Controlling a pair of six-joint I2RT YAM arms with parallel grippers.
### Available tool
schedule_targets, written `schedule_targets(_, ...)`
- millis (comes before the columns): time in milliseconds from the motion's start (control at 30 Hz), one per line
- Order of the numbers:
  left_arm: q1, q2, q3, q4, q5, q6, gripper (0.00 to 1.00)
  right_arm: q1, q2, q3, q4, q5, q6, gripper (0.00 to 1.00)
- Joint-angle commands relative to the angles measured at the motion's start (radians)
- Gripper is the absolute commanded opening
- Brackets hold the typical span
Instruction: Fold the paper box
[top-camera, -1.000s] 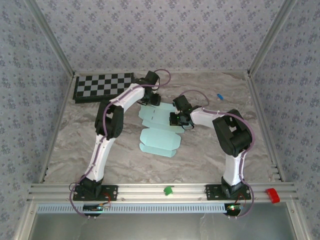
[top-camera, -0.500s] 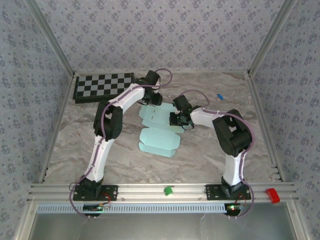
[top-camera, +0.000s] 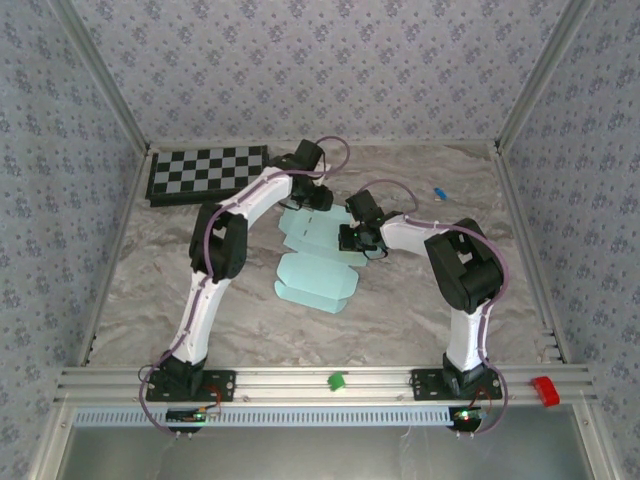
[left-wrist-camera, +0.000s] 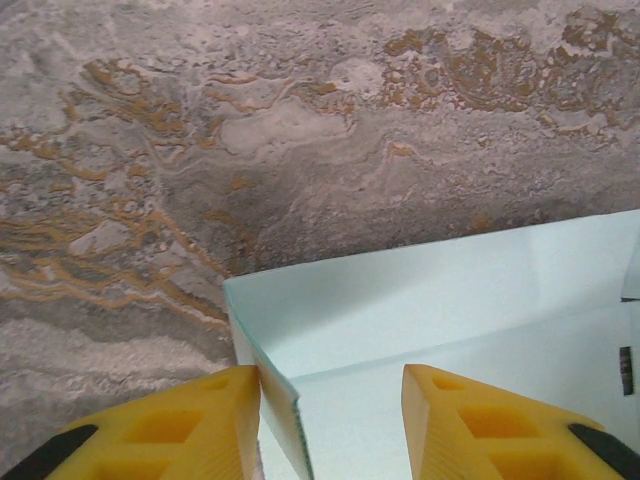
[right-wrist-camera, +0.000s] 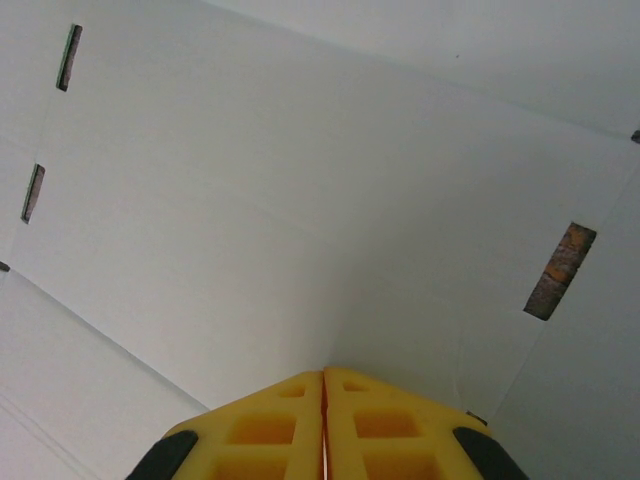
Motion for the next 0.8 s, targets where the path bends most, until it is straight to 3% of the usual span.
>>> schedule_targets(0,-0.003,0.041,0.043,-0.011,0.060,0.000,0.42,0.000,0.056,-0.025,-0.067,0.023,0.002,0.09)
schedule_targets(467,0.010,0.049,0.052,-0.016,0.100,-0.025,0.46,-0.001,0.051,-0.028,-0.078,0.034,-0.005,0.09)
schedule_targets(633,0.016,-0.037,0.023,-0.021,0.064,-0.023,0.49,-0.009,0.033,-0.034,-0.095,0.045,-0.030,0.09)
schedule_targets(767,0.015,-0.165,-0.096,0.032,0.001,-0.020,0.57,-0.024,0.016,-0.039,-0.093,0.048,-0.056,0.08)
